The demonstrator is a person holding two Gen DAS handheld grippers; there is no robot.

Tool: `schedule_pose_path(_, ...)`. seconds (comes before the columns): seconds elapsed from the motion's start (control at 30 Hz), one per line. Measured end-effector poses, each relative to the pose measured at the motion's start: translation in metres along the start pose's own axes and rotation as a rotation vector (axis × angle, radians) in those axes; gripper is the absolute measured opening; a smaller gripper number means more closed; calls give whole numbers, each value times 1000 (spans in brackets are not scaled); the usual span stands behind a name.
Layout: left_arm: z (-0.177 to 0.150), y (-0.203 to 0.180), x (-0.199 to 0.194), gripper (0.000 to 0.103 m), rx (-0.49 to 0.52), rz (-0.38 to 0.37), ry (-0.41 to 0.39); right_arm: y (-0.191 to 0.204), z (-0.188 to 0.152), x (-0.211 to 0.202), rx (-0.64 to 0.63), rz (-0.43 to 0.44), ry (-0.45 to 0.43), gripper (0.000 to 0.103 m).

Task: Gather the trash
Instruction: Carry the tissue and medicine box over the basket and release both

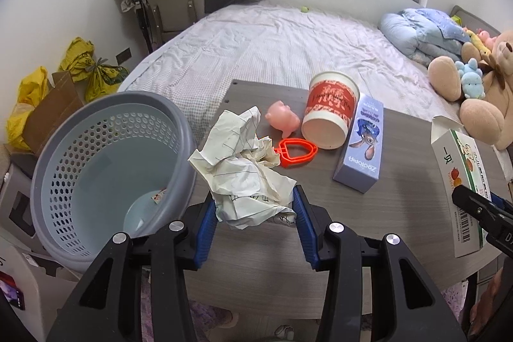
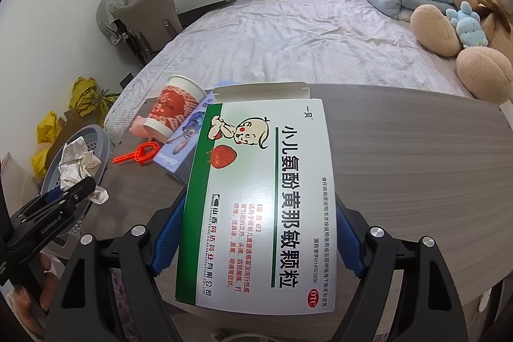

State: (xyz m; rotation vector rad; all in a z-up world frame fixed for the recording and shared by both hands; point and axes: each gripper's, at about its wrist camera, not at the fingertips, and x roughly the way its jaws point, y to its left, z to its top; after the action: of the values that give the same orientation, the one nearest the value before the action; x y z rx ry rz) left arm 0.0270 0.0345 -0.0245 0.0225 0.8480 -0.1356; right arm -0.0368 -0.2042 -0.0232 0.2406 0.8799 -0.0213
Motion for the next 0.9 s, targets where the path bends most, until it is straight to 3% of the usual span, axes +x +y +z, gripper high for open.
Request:
schedule_pose_path(0.33,14,43,-20,44,-71,24,-62,62,29,-9,-104,55,-45,78)
schedule_pose_path(0.9,12,158,-16,44,-213,156,-54,222,58,42,-336,231,-7,78)
